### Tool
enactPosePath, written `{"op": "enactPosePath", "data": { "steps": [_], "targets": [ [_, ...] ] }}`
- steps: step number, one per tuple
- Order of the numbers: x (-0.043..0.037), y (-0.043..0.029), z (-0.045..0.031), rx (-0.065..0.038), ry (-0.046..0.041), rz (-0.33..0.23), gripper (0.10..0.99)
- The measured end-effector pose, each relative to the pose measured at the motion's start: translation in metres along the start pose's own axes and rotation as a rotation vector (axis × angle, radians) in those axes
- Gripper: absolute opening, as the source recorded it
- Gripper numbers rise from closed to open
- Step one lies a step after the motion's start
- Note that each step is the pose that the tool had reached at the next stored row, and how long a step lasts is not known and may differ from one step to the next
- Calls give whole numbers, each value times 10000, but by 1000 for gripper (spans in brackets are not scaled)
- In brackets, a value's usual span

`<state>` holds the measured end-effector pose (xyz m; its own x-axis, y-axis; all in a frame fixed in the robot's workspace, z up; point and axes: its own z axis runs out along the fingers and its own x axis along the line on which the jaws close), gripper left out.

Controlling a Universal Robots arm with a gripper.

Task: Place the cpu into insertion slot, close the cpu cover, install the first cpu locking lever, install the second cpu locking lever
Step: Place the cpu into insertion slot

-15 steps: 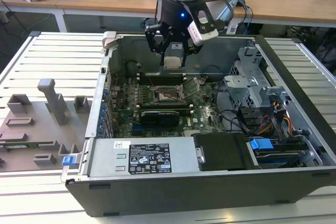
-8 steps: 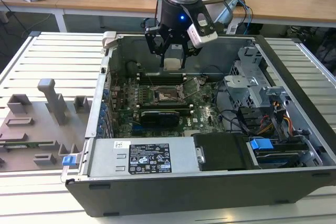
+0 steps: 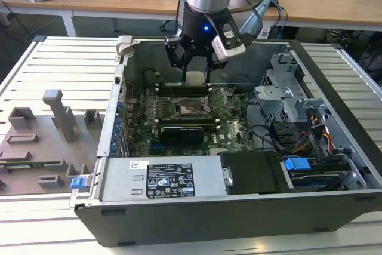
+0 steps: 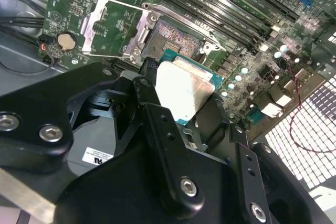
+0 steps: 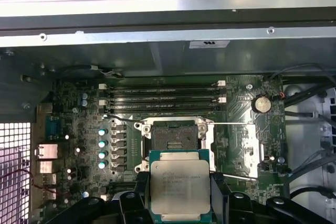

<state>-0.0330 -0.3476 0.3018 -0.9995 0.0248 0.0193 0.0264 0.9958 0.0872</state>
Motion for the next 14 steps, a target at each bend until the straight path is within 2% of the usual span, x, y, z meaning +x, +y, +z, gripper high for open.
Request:
{"op": "enactPosePath", "data": {
  "steps": [9,14],
  "targets": [
    [-6,-7,148,6,0,2,545],
    [-23,38,217,101,-3,2,545]
  ]
}}
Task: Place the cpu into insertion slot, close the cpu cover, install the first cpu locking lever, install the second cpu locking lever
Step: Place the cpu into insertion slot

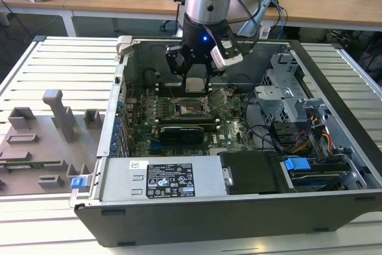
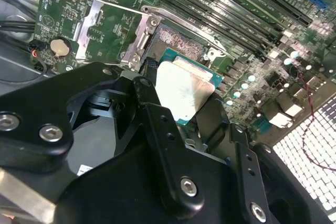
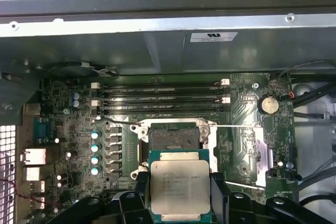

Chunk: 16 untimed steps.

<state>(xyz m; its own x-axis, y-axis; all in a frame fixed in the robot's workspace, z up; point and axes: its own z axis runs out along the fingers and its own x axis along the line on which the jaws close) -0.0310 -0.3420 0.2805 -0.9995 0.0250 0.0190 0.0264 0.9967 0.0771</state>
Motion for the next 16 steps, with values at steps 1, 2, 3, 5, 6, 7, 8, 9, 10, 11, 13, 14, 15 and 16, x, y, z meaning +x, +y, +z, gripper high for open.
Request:
{"op": "enactPosePath", "data": {
  "steps": [1,2,3,5,6,7,8,9,10,11,13,14,15,16],
  "targets": [
    [-5,11,10,20,-1,0,545],
    [-11,22,23,39,0,-1,545],
    [-16,31,35,50,0,-1,545],
    [-21,37,66,52,-1,0,545],
    [-25,40,89,52,-2,2,545],
    [-30,41,117,52,-1,1,545],
    [-34,40,129,53,-1,0,545],
    [-38,40,142,52,-1,0,545],
    [-42,39,158,53,-1,1,545],
    [-45,38,169,53,-1,1,545],
    [-54,36,207,53,-1,0,545],
    [-60,34,227,52,-1,0,545],
    [-63,34,238,52,-1,1,545],
    [-64,33,245,53,-1,1,545]
  ]
}}
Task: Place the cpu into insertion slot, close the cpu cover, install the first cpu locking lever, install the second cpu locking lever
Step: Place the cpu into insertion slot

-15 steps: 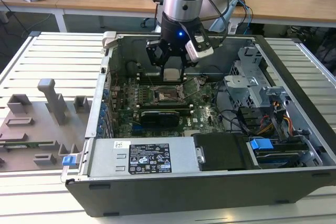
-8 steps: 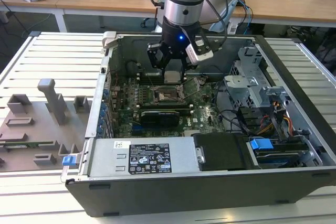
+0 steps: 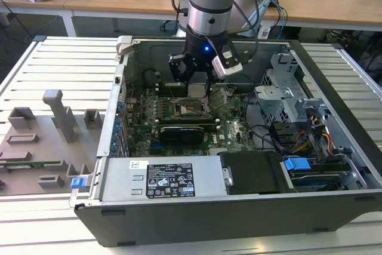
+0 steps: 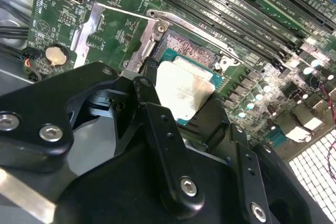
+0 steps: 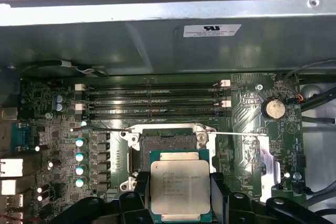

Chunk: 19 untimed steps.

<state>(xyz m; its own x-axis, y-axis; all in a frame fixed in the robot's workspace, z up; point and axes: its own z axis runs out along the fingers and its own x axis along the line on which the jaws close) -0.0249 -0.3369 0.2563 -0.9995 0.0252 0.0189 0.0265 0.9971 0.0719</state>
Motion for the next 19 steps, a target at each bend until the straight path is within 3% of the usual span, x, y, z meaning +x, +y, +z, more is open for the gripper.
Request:
{"op": "enactPosePath", "data": {
  "steps": [10,19],
  "targets": [
    [-3,-1,10,3,-12,153,545],
    [-2,-1,12,32,-100,1356,545]
  ]
}}
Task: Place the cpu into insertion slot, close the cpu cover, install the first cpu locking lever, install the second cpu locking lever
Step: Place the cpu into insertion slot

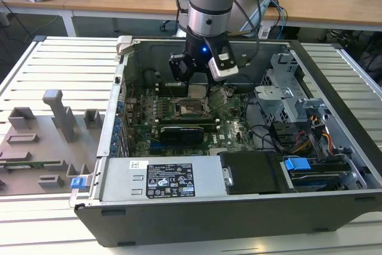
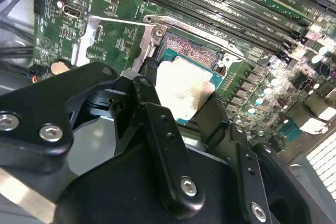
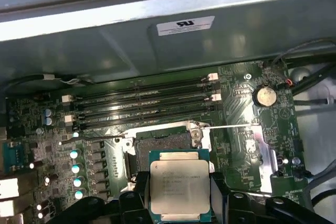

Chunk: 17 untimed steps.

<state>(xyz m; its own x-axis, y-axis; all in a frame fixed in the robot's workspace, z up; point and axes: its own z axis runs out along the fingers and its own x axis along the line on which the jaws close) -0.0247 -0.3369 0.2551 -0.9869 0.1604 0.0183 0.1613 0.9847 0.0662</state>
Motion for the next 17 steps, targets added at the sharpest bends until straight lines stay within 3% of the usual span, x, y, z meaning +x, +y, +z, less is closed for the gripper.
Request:
{"op": "enactPosePath", "data": {
  "steps": [17],
  "targets": [
    [-1,0,7,65,-195,2670,545]
  ]
}}
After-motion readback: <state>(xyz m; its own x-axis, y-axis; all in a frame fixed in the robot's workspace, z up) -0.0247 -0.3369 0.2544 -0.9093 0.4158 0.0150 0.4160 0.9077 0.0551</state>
